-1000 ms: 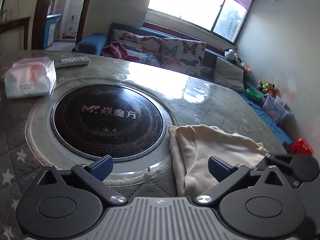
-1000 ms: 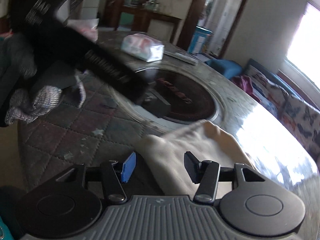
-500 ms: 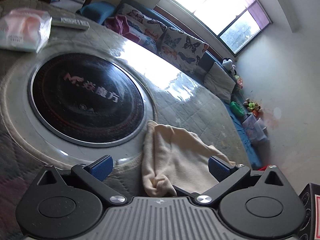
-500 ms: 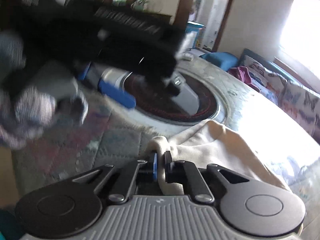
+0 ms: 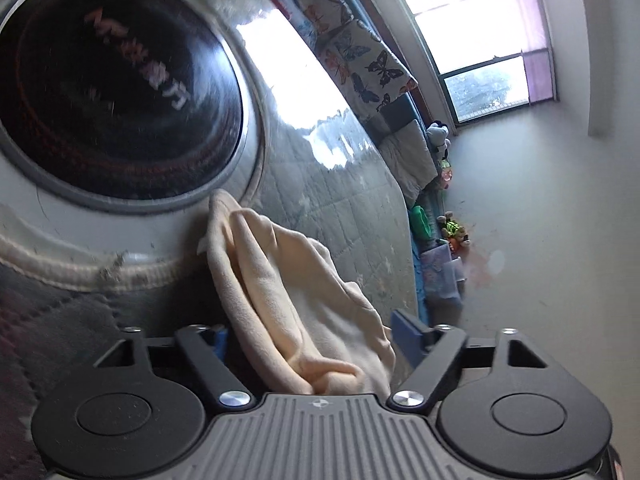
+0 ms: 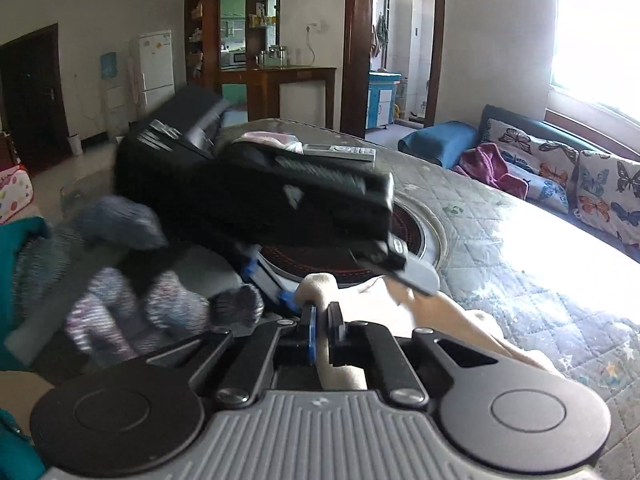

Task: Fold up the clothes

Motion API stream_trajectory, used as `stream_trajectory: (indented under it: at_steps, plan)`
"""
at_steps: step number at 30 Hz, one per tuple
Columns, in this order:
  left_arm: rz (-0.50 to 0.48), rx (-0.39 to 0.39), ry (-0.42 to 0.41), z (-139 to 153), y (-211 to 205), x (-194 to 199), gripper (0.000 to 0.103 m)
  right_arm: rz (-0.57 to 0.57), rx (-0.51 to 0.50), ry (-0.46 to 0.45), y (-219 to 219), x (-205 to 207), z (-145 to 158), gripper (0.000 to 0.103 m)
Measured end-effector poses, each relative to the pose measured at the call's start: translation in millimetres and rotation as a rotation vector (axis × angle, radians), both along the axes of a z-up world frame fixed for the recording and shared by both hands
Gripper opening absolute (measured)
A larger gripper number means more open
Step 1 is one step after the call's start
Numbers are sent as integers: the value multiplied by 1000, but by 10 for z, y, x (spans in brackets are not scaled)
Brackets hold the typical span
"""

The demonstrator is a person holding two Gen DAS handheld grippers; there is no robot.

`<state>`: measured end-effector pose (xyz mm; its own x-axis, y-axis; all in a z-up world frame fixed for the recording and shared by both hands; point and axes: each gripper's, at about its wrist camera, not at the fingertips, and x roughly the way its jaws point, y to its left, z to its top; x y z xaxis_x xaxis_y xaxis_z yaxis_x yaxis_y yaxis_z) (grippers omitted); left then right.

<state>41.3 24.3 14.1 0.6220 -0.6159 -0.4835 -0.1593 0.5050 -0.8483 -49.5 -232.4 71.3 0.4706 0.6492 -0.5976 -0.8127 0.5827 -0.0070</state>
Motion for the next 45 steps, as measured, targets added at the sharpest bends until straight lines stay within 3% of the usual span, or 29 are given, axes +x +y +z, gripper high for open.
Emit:
stream_trajectory:
  at_steps: [2,4,7,11,16,18,20,22,23,29,33,34,36,45]
  plan:
    - [21,-27,20,-88,31,-6,53,12,6,7,-50,-33,-2,4]
    - [34,-33,32,-155,62,-11,29,25,11,15,-97,-67,-11,4]
    - [36,6,48,-204,72,-12,20,38,11,21,-140,-109,-46,5]
    - [30,55,55,-231,75,-24,18,-30,41,44,-354,-115,-70,11]
    - [9,105,29,-190,27,-54,18,-253,42,57,-883,171,-158,14]
    - [5,123,24,-177,13,-64,18,-342,42,62,-1095,285,-193,21]
    - [1,138,20,-162,1,-66,18,-431,42,68,-1306,399,-227,22]
    - [-4,151,15,-144,-12,-68,18,-521,42,73,-1518,514,-262,28]
    - [-5,157,13,-146,-13,-69,18,-555,45,82,-1613,564,-292,37]
    - [-18,182,6,-130,-35,-45,18,-621,95,203,-1910,776,-533,39]
    - [-26,202,-1,-116,-62,-7,18,-619,122,216,-1892,810,-648,42]
    - [-28,211,-4,-110,-68,-6,18,-618,128,212,-1875,812,-652,39]
    - [-36,239,-14,-87,-98,7,17,-620,139,202,-1887,767,-604,16]
    - [-108,338,-111,205,-402,84,15,-639,189,140,-1997,541,-350,10]
